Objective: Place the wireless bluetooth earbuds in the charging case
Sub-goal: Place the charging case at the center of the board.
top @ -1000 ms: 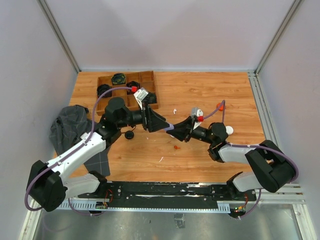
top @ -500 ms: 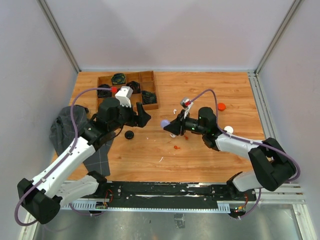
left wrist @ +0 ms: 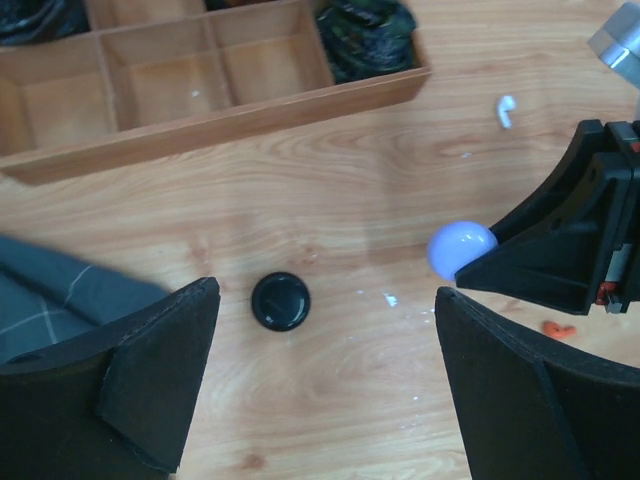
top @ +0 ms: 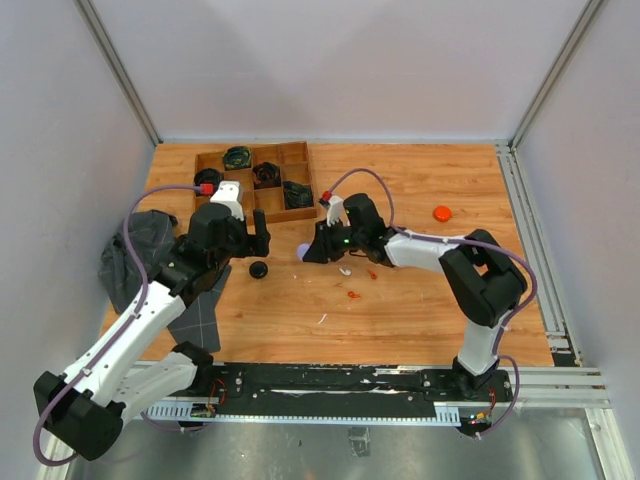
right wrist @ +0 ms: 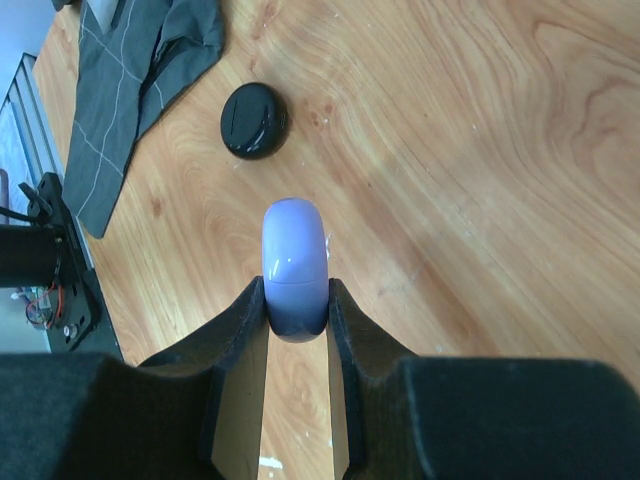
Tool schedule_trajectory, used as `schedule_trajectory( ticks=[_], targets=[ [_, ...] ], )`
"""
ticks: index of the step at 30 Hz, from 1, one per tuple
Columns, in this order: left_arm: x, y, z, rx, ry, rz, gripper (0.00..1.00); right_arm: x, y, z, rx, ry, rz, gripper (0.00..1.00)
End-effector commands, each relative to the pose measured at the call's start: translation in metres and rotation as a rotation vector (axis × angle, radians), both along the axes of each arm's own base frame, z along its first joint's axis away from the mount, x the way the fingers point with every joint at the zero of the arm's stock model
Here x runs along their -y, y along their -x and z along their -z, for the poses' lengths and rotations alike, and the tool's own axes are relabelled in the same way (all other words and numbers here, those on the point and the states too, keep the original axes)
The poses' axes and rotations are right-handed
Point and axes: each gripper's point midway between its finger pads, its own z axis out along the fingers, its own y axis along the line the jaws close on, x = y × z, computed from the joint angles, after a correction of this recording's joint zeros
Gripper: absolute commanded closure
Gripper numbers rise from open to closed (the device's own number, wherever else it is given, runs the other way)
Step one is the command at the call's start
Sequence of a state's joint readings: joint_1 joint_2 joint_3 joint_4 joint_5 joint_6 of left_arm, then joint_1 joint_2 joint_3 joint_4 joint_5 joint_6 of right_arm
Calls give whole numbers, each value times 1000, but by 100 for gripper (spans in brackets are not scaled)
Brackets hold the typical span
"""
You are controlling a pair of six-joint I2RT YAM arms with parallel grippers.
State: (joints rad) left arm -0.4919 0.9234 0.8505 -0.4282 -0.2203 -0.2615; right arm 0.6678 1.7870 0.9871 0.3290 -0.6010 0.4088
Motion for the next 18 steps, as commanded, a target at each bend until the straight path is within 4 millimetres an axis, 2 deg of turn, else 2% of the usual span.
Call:
schedule_trajectory(
  ticks=[1,5,9,14,18],
  targets=[
    [-21,-5,-5,50,-10,-80,6,-23,-2,12,-85,34,-16,88],
    [-23,-5,-7,58,-5,-78,6,-44,-7,36,-141,66,-34,86],
    [-22,-5,-6,54,13,-65,6,-63,-11,46,-145,80,-58,80],
    [-24,-4,-9,65,19,-65,6,-75,-21,52,-132,98,-51,60],
    [-24,-3,-13,87,28,-61,6,-75,-25,57,-130,128,-53,48]
  ],
)
